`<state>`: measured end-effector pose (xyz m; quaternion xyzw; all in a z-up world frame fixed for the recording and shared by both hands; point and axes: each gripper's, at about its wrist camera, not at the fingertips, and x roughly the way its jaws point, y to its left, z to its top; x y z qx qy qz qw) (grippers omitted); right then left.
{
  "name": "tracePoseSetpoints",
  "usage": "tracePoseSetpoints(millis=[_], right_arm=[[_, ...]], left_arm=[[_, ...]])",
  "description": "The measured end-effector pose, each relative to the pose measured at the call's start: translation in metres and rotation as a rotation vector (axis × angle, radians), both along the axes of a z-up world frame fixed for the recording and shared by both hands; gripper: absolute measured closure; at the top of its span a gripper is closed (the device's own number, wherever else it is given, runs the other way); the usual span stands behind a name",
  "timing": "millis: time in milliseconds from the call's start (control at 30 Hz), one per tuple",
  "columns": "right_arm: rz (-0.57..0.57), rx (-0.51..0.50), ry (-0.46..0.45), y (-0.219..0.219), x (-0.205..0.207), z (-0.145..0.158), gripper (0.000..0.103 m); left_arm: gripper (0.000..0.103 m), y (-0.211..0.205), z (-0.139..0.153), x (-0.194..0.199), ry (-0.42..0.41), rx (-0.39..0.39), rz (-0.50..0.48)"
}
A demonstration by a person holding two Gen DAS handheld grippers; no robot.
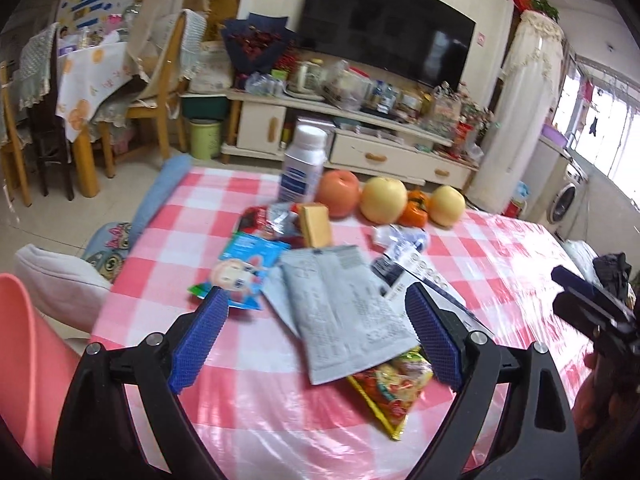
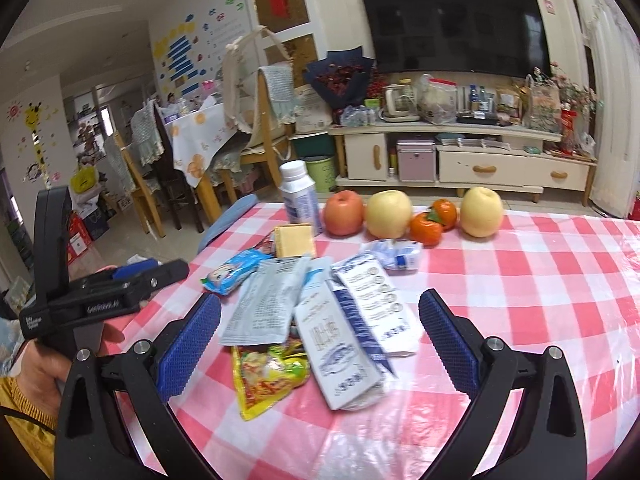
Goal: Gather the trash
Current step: 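Return both tools to the table above the remaining trash, then grasp the grey printed pouch with the left tool while the right tool grasps the white milk carton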
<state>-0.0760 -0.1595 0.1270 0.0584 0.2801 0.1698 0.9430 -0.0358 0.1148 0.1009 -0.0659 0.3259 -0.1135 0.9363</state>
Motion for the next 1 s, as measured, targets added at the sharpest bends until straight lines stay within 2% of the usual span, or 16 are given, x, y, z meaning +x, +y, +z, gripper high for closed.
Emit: tracePoseSetpoints(millis=[167, 333, 600, 767, 1000], right_arm=[[-0.045, 0.012, 0.022, -0.022, 0.006, -0.005, 0.005], [-0.077, 0.027, 0.037, -0.039, 0.014, -0.006, 0.005], [-0.095, 0.053, 0.098, -0.057, 0.036, -0.021, 0.005], [-0.071, 0.070, 0.137, -0.055, 0.048, -0.031, 0.005], [0.003, 0.003, 0.157, -0.033, 0.052, -0.039, 0.005]], left_arm=[[0.013, -0.016, -0.010, 0.010, 0.055, -0.023, -0.035], [0.013, -0.025, -0.023, 0.028, 0.130, -0.088, -0.026], [0.013, -0.042, -0.042, 0.053, 0.199, -0.034, 0.010], [0.013, -0.037, -0.047, 0.066, 0.223, -0.052, 0.046], [0.013, -0.046, -0.057, 0.076, 0.260, -0.035, 0.042]])
